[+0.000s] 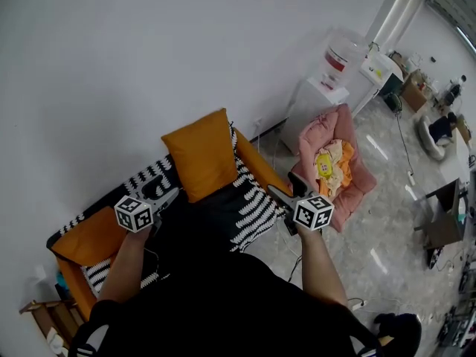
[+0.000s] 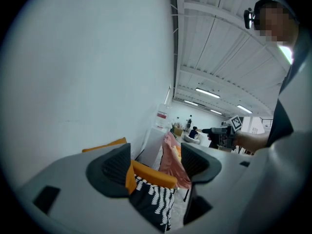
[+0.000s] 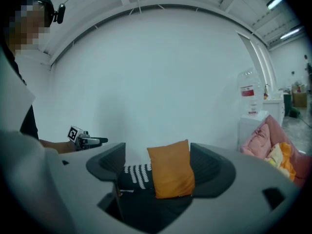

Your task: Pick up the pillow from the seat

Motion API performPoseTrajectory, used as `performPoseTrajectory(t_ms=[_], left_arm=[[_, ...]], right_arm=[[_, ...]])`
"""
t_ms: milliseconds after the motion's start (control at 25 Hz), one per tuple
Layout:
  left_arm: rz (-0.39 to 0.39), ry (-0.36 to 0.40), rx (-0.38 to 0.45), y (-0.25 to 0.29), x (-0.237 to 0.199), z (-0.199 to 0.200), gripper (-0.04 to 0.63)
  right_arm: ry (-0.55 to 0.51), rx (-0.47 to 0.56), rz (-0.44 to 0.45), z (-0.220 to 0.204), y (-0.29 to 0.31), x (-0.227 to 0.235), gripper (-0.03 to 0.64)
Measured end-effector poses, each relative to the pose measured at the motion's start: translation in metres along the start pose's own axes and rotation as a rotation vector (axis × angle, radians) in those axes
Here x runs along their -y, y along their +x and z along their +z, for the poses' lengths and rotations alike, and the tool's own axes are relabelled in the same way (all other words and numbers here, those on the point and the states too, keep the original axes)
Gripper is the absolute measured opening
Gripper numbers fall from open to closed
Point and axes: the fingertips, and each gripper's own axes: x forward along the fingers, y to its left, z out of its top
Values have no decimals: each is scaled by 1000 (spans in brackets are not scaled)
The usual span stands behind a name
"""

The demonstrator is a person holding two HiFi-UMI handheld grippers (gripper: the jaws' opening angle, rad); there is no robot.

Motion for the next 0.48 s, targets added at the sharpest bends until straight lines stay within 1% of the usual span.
performPoseTrajectory(t_ms=[240,480], left_arm=[[1,-7,6,-3,-29,7,327],[1,-10,-2,-12,-51,6,328]], right_arm=[[-3,-7,-4,7,25,-7,405],[-4,-5,-11,9,45,-17,407]])
